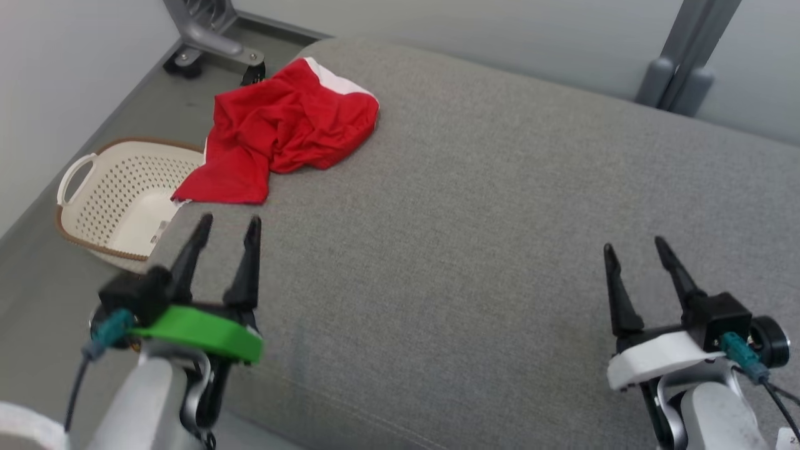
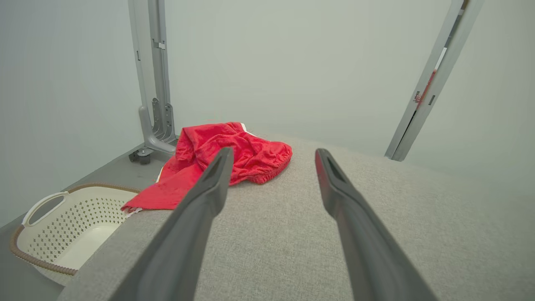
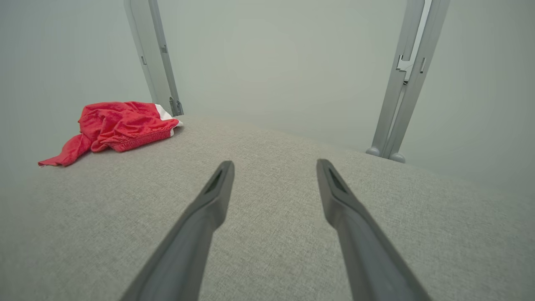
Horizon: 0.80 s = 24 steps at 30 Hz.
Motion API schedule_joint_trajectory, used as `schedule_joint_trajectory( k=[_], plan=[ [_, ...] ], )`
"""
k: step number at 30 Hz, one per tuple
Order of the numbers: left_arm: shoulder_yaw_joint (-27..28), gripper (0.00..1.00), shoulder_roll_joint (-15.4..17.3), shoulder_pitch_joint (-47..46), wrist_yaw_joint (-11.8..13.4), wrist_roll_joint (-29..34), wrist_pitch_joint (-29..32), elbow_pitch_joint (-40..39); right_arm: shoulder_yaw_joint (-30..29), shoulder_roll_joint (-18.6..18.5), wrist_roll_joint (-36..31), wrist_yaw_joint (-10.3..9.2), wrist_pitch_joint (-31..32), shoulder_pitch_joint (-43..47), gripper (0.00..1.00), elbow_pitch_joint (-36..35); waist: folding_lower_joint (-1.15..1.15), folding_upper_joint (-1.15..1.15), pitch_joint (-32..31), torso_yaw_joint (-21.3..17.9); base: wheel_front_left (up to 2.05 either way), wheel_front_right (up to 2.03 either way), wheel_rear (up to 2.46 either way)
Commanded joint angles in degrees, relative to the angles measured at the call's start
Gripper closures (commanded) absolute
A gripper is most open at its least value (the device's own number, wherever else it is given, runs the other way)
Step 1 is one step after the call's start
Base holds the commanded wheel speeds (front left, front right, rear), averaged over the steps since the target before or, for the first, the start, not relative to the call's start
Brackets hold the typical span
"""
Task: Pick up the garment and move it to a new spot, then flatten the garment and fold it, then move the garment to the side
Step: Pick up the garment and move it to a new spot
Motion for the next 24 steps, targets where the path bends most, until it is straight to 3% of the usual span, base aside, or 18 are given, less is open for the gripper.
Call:
schedule_joint_trajectory(
  k=[1,8,15,24],
  plan=[
    [-2.0,0.00,0.8,-5.4,0.0,-2.8,0.0,1.5,-1.1,-0.5,-1.2,-0.08,-0.2,-2.5,0.00,-0.8,0.00,0.00,20.4,-10.0,0.00,0.00,0.00],
    [-9.0,0.00,6.0,-24.2,0.0,-15.1,0.0,12.2,-2.5,-0.5,-5.6,-0.08,-0.1,-7.2,0.00,-4.2,0.00,0.00,29.8,-12.4,0.00,0.00,0.00],
    [-11.0,0.00,8.5,-35.9,0.0,-24.0,0.0,24.7,-1.3,-0.6,-7.7,-0.08,0.2,-9.4,0.00,-6.0,0.00,0.00,32.4,-14.1,0.00,0.00,0.00],
    [-13.6,0.00,10.9,-42.3,0.0,-27.1,0.0,34.6,0.2,-1.2,-6.9,-0.14,2.3,-8.7,0.00,-6.1,0.00,0.00,32.3,-15.9,0.00,0.00,0.00]
  ],
)
